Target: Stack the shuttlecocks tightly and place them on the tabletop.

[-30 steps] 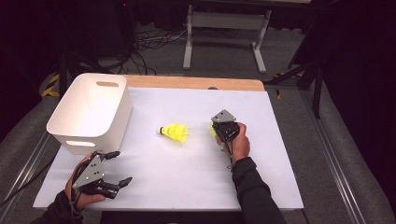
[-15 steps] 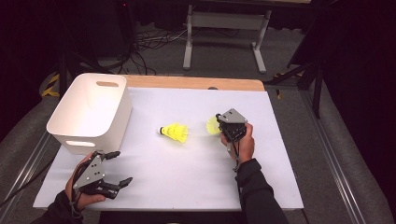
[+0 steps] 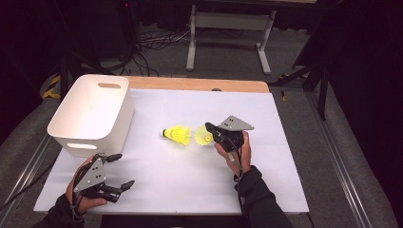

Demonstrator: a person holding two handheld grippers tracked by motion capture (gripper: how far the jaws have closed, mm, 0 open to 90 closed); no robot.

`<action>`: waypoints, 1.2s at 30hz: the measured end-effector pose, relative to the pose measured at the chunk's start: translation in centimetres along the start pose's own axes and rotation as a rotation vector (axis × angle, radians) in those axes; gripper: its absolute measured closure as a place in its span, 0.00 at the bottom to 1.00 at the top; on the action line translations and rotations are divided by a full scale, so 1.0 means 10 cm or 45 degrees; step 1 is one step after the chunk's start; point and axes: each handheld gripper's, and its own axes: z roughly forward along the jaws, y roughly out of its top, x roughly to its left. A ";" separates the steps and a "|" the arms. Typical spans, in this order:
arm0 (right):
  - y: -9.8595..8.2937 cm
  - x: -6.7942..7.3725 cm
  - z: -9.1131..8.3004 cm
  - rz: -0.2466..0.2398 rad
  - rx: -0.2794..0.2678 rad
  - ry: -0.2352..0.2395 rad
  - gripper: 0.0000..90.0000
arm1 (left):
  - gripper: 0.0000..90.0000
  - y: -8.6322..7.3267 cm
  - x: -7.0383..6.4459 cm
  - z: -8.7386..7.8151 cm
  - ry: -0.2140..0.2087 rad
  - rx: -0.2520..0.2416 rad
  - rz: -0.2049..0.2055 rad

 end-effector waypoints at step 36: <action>-0.31 -0.07 -0.06 -0.016 0.193 0.124 0.78 | 0.08 0.01 0.00 0.00 -0.002 0.002 0.005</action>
